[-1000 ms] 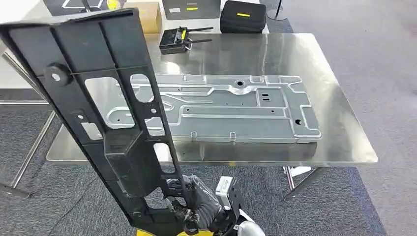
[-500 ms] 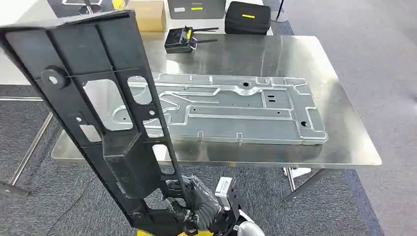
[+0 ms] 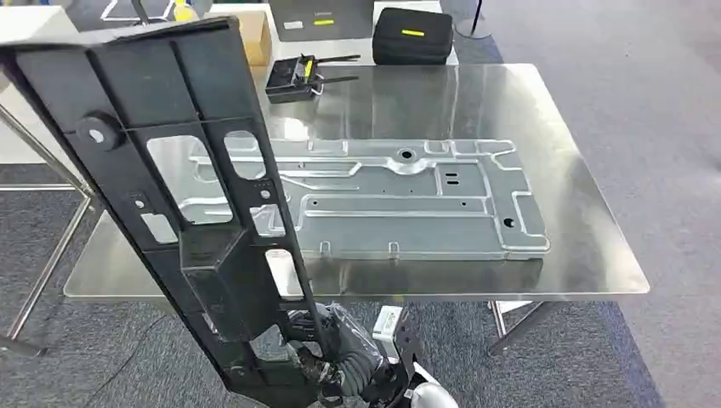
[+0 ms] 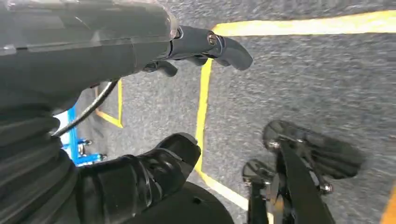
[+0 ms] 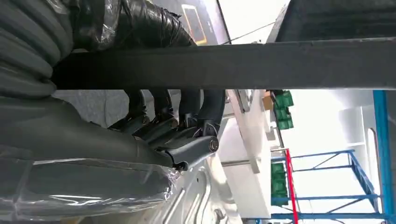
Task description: Take the parts from the cabinet and place them on the table.
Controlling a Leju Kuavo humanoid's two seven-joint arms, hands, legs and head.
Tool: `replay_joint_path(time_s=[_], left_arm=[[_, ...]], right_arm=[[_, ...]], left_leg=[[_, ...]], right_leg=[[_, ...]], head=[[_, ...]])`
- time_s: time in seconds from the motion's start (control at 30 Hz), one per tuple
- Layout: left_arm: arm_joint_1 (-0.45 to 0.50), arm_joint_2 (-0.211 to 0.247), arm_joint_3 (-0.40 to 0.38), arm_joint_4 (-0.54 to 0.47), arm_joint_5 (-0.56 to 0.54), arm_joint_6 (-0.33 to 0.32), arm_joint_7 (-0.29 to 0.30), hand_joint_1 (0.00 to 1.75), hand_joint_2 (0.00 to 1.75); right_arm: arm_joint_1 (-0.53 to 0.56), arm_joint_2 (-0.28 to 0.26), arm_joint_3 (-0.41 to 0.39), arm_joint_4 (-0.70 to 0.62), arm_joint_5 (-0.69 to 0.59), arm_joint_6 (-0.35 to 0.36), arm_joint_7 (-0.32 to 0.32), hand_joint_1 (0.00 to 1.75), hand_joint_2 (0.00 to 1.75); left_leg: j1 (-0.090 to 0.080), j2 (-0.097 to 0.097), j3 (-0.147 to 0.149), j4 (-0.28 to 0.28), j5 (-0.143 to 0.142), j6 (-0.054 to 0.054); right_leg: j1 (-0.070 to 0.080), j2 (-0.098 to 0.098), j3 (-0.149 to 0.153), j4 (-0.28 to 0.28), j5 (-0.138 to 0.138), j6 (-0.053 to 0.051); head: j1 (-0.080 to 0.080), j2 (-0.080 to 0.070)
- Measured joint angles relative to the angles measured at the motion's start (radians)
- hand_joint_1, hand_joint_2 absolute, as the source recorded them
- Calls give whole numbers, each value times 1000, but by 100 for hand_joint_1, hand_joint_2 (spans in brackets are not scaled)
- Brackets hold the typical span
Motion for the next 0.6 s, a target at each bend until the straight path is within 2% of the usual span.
replay_joint_path(time_s=[0.03, 0.13, 0.17, 0.2, 0.23, 0.27, 0.3, 0.33, 0.37, 0.4, 0.43, 0.47, 0.5, 0.53, 0.6], left_arm=[[-2, 0, 0, 0, 0, 1, 0, 0, 175], [-6, 0, 0, 0, -2, 2, 2, 0, 175], [-6, -1, 0, 0, -2, 2, 2, 0, 175], [-4, 0, 0, 0, -3, 2, 2, 0, 175], [-5, 0, 0, 0, -3, 3, 2, 0, 175], [-7, 0, 0, 0, -3, 3, 2, 0, 175], [-7, 0, 0, 0, -3, 3, 2, 0, 175], [-7, 0, 0, 0, -3, 3, 2, 0, 175], [-7, 0, 0, 0, -3, 3, 2, 0, 175], [-7, 0, 0, 0, -3, 3, 2, 0, 175], [-6, 0, 0, 0, -3, 3, 2, 0, 175], [-4, -1, 0, 0, -5, 3, 2, 0, 175], [-4, -2, 0, 0, -6, 3, 2, 0, 175], [-7, -2, 0, 0, -6, 3, 1, 0, 175], [-8, -2, 0, 0, -8, 3, 1, 0, 175]], right_arm=[[-1, 0, 0, -1, 0, 0, 0, 175, 175], [-2, 0, 0, -1, 0, 0, 0, 175, 175], [-3, 0, 0, -3, 0, 0, 0, 175, 175], [-3, 0, 0, -5, 0, 0, 0, 175, 175], [-5, 0, 0, -5, 0, 0, 0, 175, 175], [-5, 0, 0, -5, 0, 0, 0, 175, 175], [-4, -1, 0, -5, 0, 0, 0, 175, 175], [-2, -3, 0, -5, 0, 0, 0, 175, 175], [-1, -5, 0, -5, 0, 0, 0, 175, 175], [-1, -6, 0, -4, 0, -1, 1, 175, 175], [-1, -8, 0, -4, 0, -2, 1, 175, 175], [-1, -8, 0, -5, 0, -3, 1, 175, 175], [-2, -8, 0, -5, 0, -6, 1, 175, 175], [-3, -8, 0, -5, 1, -14, 1, 175, 175], [-3, -8, 0, -6, 5, -28, 1, 175, 175]], left_leg=[[-4, 0, 11, -30, -8, 5], [-7, -1, 9, -26, -16, 18], [1, -1, 17, -36, -14, 24], [1, 0, 24, -41, -16, 27], [1, 1, 26, -41, -19, 32], [1, 1, 27, -42, -21, 35], [1, 1, 28, -42, -23, 38], [1, 1, 30, -42, -26, 38], [2, 0, 33, -41, -28, 39], [2, 0, 39, -41, -32, 37], [2, -1, 45, -41, -36, 34], [3, -1, 54, -42, -40, 31], [3, -1, 59, -42, -44, 27], [-4, -2, 58, -39, -48, 20], [-1, -2, 59, -44, -47, 9]], right_leg=[[4, 2, -1, 9, -5, 6], [0, -1, 3, 0, -11, 16], [1, 0, 5, 1, -20, 22], [-2, -2, 0, 25, -32, 29], [-3, -3, -25, 70, -54, 34], [-8, -3, -80, 163, -89, 40], [-12, -3, -125, 232, -111, 43], [-14, -3, -169, 293, -120, 46], [-17, -3, -193, 312, -110, 47], [-20, -3, -190, 279, -66, 48], [-21, -3, -167, 212, -13, 46], [-21, -4, -129, 119, 45, 41], [-20, -6, -99, 39, 77, 36], [-11, -6, -91, 21, 63, 32], [-8, -3, -92, 22, 63, 25]], head=[[-3, 0], [-1, 0], [-3, 0], [0, 0], [-1, 0], [0, 0], [-1, 0], [-1, 0], [-1, 0], [-1, 0], [-1, 0], [-1, 0], [0, 0], [-1, 0], [-1, 0]])
